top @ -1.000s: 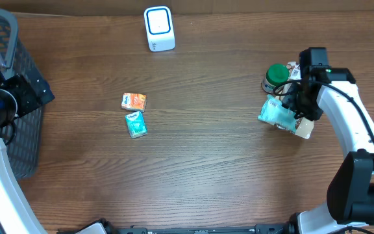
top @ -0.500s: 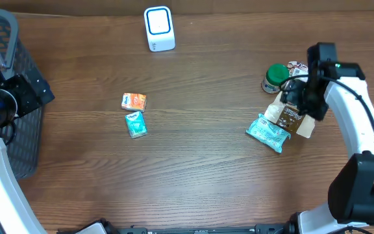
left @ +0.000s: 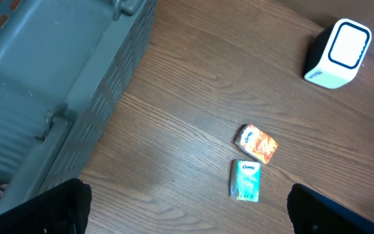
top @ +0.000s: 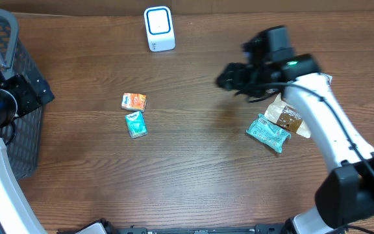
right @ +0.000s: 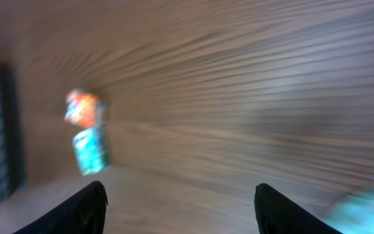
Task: Scan the item barcode
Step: 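Reach the right gripper back to the small Kleenex packet, then grasp the small teal Kleenex packet with the right gripper and lift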
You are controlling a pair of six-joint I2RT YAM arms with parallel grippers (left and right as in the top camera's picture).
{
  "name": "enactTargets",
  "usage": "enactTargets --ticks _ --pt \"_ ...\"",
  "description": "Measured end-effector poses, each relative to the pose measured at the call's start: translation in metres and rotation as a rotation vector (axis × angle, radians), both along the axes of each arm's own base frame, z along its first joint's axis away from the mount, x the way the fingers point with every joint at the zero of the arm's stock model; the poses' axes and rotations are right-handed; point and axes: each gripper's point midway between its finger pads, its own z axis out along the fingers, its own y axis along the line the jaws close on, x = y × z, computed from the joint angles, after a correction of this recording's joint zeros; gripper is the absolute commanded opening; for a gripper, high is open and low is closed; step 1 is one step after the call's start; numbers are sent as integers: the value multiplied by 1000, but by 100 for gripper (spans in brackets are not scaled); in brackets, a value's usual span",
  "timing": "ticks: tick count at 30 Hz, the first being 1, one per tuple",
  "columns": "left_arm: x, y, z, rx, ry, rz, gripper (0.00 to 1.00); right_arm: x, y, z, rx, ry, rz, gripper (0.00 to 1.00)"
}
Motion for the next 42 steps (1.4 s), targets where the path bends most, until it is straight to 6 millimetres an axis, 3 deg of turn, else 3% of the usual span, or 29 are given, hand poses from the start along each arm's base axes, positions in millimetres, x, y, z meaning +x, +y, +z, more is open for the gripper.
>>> enactTargets --ticks 3,8,13,16,26,35,42 --pt "0 0 0 0 0 0 100 -5 49 -8 41 -8 75 67" --pt "0 0 0 0 0 0 100 -16 121 -41 87 13 166 61" --pt "0 0 0 0 0 0 99 -30 174 -70 118 17 235 54" --pt "0 0 0 0 0 0 100 -41 194 -83 124 21 270 52" --pt "0 0 0 0 0 0 99 -58 217 -127 111 90 294 47" --pt "0 0 0 0 0 0 100 -72 234 -135 94 72 326 35" --pt "0 0 0 0 0 0 100 -67 231 -139 42 37 296 32"
